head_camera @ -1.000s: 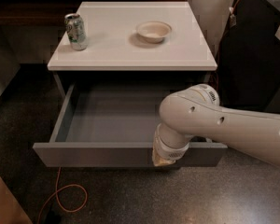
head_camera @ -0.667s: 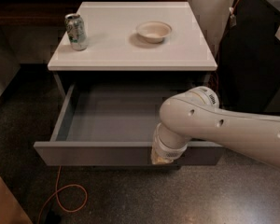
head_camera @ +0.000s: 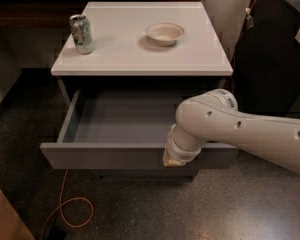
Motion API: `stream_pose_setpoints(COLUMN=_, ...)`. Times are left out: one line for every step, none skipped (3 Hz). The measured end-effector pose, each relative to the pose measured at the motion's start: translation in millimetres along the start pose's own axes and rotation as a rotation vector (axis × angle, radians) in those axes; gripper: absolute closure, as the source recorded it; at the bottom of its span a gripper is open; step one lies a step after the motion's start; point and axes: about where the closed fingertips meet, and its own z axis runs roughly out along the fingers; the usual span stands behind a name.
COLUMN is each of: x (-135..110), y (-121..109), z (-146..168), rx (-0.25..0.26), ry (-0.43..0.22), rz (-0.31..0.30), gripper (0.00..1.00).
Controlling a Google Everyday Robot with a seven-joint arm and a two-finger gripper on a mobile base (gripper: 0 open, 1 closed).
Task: Close top drawer
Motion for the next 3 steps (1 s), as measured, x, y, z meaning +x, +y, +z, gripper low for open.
stream_pose_setpoints(x=6, y=-20, z=-1, rx=0.02, ry=-0.021, rz=0.011, gripper=1.0)
stream_pose_setpoints(x=17, y=-46, z=-2, rx=0.034, ry=-0.049, rz=0.019, gripper=1.0)
stream_pose_setpoints(x=29, y=-71, z=-2, rx=0.04, ry=-0.08, rz=0.009, gripper=1.0)
